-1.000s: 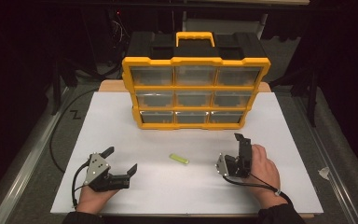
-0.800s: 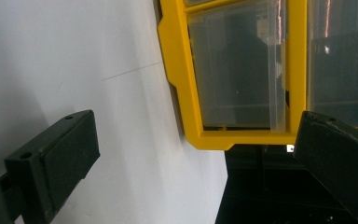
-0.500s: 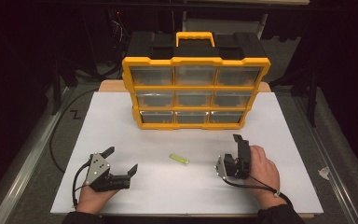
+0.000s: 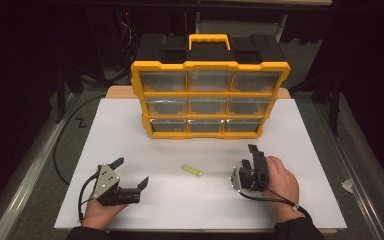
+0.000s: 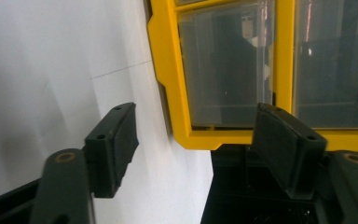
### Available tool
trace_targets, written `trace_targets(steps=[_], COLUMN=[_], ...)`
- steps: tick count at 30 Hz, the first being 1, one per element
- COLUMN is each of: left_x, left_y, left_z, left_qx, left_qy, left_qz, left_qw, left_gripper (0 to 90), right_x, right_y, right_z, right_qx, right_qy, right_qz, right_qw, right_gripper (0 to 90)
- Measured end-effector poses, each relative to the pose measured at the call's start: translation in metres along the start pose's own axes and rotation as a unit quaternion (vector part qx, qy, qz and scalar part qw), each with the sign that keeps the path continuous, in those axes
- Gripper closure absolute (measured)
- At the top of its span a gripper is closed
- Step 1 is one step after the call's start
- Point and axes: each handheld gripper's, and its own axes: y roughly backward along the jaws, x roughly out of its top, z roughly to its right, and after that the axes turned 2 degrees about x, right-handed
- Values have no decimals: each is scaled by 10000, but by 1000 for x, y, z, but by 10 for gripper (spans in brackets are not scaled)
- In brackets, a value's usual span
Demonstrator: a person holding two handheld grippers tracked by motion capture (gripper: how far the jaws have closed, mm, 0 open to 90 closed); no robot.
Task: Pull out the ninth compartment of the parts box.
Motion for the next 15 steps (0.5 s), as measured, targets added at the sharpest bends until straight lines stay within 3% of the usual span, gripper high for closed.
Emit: trace_targets(steps=[3,12,15], left_x=[0,0,0], left_y=[0,0,0], left_z=[0,-1,0], left_qx=[3,-2,-24], left_qy=[-19,39,-26], left_qz=[5,49,19], left_qw=[10000,10000,10000], left_gripper=[1,1,1], right_x=[2,6,8], right_y=[0,-8,-7], right_z=[1,6,11], right_qx=[-141,-219,-272], right_qy=[45,-77,-31], right_qz=[-19,-159,-187], right_qw=[9999,9996,9995], right_gripper=[358,407,424])
